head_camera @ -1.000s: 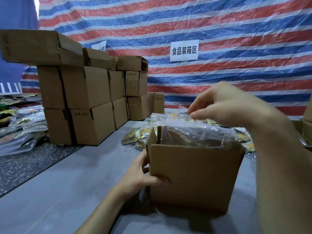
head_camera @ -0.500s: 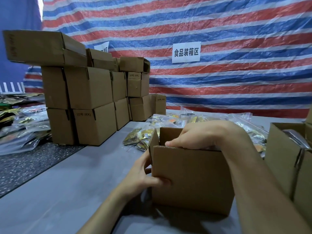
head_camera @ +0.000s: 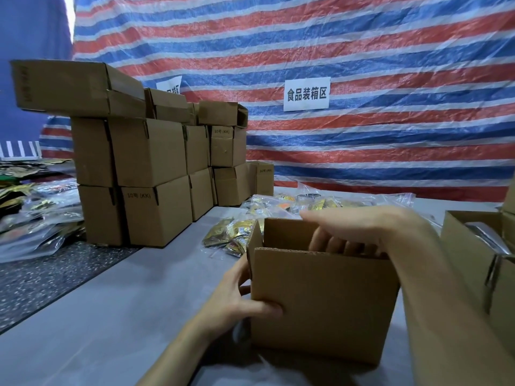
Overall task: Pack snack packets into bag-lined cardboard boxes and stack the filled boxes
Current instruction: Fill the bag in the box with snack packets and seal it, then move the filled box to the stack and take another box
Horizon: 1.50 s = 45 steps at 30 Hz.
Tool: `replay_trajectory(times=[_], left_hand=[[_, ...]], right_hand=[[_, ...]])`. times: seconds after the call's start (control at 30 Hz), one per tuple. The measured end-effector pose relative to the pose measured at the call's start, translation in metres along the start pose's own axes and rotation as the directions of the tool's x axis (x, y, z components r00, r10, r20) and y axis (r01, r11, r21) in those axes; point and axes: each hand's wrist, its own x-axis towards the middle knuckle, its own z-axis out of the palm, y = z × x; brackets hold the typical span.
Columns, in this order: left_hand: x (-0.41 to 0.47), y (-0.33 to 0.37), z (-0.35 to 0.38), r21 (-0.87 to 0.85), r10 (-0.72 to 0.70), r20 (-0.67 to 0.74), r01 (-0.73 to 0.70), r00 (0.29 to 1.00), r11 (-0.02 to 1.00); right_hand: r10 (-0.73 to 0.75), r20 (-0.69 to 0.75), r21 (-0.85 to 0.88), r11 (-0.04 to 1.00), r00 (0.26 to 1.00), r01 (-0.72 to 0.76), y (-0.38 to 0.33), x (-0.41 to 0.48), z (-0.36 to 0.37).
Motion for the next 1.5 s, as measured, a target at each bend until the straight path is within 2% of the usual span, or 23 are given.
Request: replay_trajectory(times=[0.27, 0.4, 0.47, 0.53, 0.57, 0.6, 0.63, 0.7, 0.77, 0.8, 0.83, 0.87, 0.97, 1.03, 1.1, 1.2, 1.3, 1.37, 1.5], left_hand=[[0.000, -0.001, 0.000, -0.014, 0.007, 0.010, -0.006, 1.000, 1.000], [0.000, -0.001, 0.001, -0.035, -0.004, 0.026, 0.005, 1.000, 0.999], [0.000, -0.001, 0.002, -0.058, -0.016, 0.022, 0.017, 1.000, 0.998], [-0.001, -0.001, 0.003, -0.083, -0.031, 0.024, 0.033, 0.999, 0.996], [-0.001, -0.001, 0.003, -0.095, -0.037, 0.026, 0.039, 0.999, 0.995], [-0.001, 0.000, 0.003, -0.099, -0.037, 0.023, 0.039, 0.999, 0.994], [-0.001, 0.000, 0.005, -0.093, -0.033, 0.005, 0.034, 0.999, 0.995], [-0.002, 0.001, 0.007, -0.048, -0.008, -0.044, 0.006, 0.999, 0.999], [-0.004, 0.003, 0.011, -0.032, 0.007, -0.076, -0.009, 0.997, 0.999], [-0.005, 0.005, 0.015, -0.030, 0.010, -0.090, -0.012, 0.996, 0.999], [-0.006, 0.006, 0.019, -0.028, 0.015, -0.111, -0.019, 0.994, 0.999], [-0.007, 0.006, 0.024, -0.028, 0.016, -0.138, -0.020, 0.990, 0.999], [-0.010, 0.009, 0.036, -0.024, 0.011, -0.173, -0.015, 0.985, 1.000], [-0.012, 0.013, 0.039, 0.014, 0.002, -0.140, 0.000, 0.990, 1.000], [-0.012, 0.018, 0.034, 0.013, -0.028, -0.098, 0.030, 0.995, 0.999], [-0.015, 0.026, 0.020, 0.072, -0.011, -0.083, 0.017, 0.997, 0.997], [-0.015, 0.029, 0.025, 0.067, 0.039, -0.064, -0.034, 0.997, 0.997], [-0.013, 0.028, 0.038, 0.001, 0.059, -0.017, -0.059, 0.998, 0.998], [-0.013, 0.028, 0.052, -0.029, 0.071, 0.046, -0.070, 0.996, 0.997]], right_hand=[[0.061, -0.013, 0.049, 0.997, 0.998, -0.060, 0.007, 0.000, -0.002], [0.017, 0.048, 0.056, 0.998, 0.999, -0.020, 0.008, 0.000, 0.005], [-0.009, -0.017, 0.062, 0.998, 1.000, 0.010, 0.007, -0.005, 0.004], [-0.087, -0.198, 0.096, 0.990, 0.976, 0.107, 0.004, -0.013, 0.000], [-0.140, -0.326, 0.121, 0.975, 0.935, 0.188, 0.003, -0.017, -0.001], [-0.190, -0.471, 0.133, 0.950, 0.861, 0.283, 0.002, -0.020, 0.000], [-0.233, -0.619, 0.117, 0.917, 0.750, 0.381, 0.001, -0.021, 0.003], [-0.234, -0.861, 0.060, 0.835, 0.451, 0.547, 0.002, -0.022, 0.017], [-0.120, -0.972, 0.038, 0.770, 0.203, 0.637, 0.009, -0.021, 0.038], [-0.046, -0.990, 0.053, 0.748, 0.131, 0.662, 0.015, -0.020, 0.051], [0.043, -0.994, 0.100, 0.720, 0.100, 0.687, 0.023, -0.018, 0.065], [0.140, -0.983, 0.182, 0.677, 0.118, 0.713, 0.032, -0.016, 0.080], [0.414, -0.861, 0.490, 0.521, 0.295, 0.699, 0.059, -0.006, 0.116], [0.529, -0.730, 0.673, 0.444, 0.433, 0.592, 0.079, 0.003, 0.130], [0.569, -0.602, 0.798, 0.428, 0.560, 0.423, 0.093, 0.012, 0.138], [0.509, -0.559, 0.799, 0.541, 0.655, 0.261, 0.102, 0.020, 0.145], [0.363, -0.546, 0.745, 0.622, 0.755, 0.240, 0.101, 0.022, 0.148], [0.285, -0.542, 0.751, 0.587, 0.791, 0.303, 0.103, 0.020, 0.148], [0.243, -0.567, 0.791, 0.429, 0.787, 0.437, 0.111, 0.022, 0.147]])
